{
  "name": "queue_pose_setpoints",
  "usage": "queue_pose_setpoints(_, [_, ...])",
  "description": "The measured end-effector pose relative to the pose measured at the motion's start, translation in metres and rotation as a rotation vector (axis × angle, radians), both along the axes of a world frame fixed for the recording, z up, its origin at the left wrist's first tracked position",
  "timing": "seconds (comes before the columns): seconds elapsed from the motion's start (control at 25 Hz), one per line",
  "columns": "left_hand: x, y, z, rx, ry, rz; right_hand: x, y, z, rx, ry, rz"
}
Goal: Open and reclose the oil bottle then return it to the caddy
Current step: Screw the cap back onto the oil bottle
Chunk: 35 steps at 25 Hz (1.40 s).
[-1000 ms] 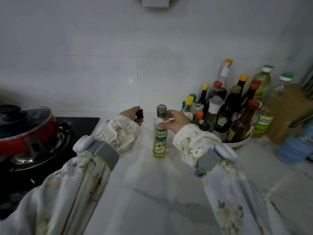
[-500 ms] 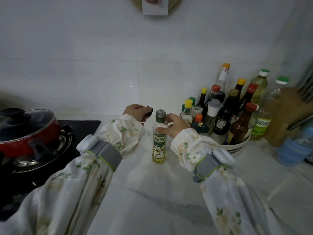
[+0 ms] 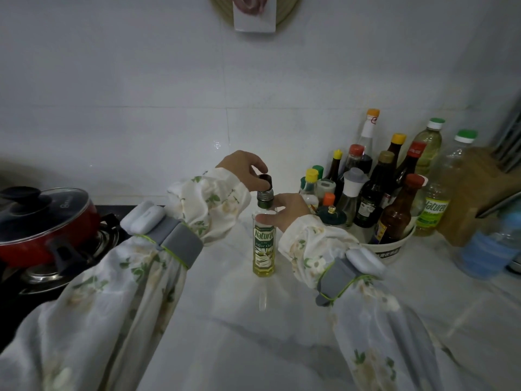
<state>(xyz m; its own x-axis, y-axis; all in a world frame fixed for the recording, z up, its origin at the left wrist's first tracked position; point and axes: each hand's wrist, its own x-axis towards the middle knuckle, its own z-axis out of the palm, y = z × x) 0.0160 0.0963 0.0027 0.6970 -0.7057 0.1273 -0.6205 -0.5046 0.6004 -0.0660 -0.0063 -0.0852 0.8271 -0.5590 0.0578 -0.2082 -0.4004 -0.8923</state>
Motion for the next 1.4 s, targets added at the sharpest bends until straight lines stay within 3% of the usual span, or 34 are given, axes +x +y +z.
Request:
queue_pose_setpoints(0.2, [-0.01,-0.01,0.002,0.194,-0.166,0.008,0.002,0.0,-0.004,-0.008,-0.001,-0.035])
queue_pose_setpoints(0.44, [-0.01,-0.015,0.001,0.235,-0.231,0.06,0.001,0.001,-0.004,-0.014,0.025,-0.033])
queue_pose_setpoints(0.68, [-0.01,-0.007,0.005,0.32,-0.192,-0.085,-0.003,0.001,0.0,-0.02,0.008,-0.017])
queue_pose_setpoints(0.8, [-0.008,0.001,0.004,0.309,-0.076,-0.216,-0.002,0.0,-0.001,-0.041,0.012,-0.01])
queue_pose_setpoints(0.88, [-0.009,0.002,0.0,0.271,-0.083,-0.158,-0.001,0.0,-0.002,-0.05,0.017,-0.009])
queue_pose_setpoints(1.0, [-0.011,-0.009,-0.003,0.313,-0.239,0.06,0.001,-0.001,-0.002,-0.062,0.047,-0.001])
queue_pose_setpoints(1.16, [-0.016,-0.014,0.0,0.389,-0.32,-0.014,0.0,-0.001,-0.002,-0.057,0.037,-0.013])
queue_pose_setpoints(1.32, [-0.021,-0.001,0.004,0.345,-0.176,-0.234,0.0,-0.001,-0.003,-0.054,0.02,-0.024])
queue_pose_setpoints(1.4, [-0.02,-0.004,0.0,0.277,-0.151,-0.116,0.0,-0.001,-0.003,-0.045,0.03,-0.009])
